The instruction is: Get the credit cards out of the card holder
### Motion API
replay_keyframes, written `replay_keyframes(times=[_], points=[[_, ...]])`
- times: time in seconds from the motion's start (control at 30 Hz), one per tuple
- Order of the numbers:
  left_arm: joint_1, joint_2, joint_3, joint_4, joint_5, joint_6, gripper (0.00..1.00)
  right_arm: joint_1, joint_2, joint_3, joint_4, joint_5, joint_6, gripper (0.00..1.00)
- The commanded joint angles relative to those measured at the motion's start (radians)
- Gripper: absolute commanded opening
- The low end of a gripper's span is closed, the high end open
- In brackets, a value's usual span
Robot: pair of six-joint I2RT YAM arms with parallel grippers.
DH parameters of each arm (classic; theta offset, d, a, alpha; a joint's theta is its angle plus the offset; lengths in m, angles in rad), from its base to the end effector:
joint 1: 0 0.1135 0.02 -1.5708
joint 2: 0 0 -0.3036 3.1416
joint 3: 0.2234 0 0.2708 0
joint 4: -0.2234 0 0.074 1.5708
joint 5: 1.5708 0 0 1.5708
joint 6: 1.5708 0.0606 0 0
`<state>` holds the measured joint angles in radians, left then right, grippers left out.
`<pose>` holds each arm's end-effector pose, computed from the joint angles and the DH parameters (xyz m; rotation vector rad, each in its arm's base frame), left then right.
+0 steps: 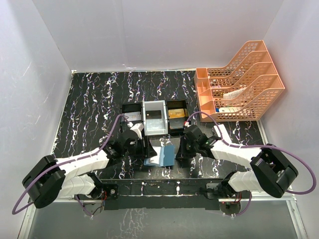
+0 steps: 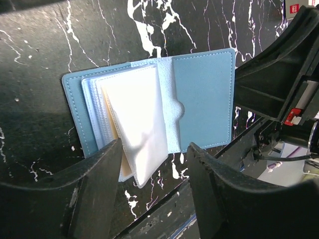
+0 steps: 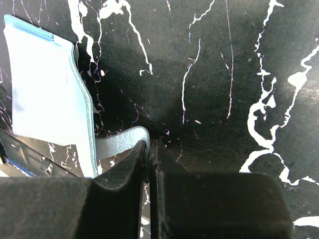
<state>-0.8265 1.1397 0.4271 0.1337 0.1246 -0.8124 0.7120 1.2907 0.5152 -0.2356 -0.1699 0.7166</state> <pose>0.1601 -0.1849 0.1887 0.0958 2.3480 -1.0286 0.1732 0.1630 0.1499 -0.0608 2.7445 0.6932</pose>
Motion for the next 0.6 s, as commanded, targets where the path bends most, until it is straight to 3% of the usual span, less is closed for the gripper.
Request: replay_keyframes(times=[0.0,0.37,0.57], points=[[0.004,0.032,-0.009,0.042,0.056,-0.029,0.52,-0.003,0.011,0.031,0.023,0.023,-0.002,0.00],[0.004,-0.001,-0.034,0.028,0.026,-0.065,0.52,-0.004,0.010,0.029,0.031,0.018,0.004,0.00],[0.004,0.042,-0.044,0.110,0.099,-0.069,0.44,-0.004,0.010,0.026,0.042,0.010,0.008,0.00]])
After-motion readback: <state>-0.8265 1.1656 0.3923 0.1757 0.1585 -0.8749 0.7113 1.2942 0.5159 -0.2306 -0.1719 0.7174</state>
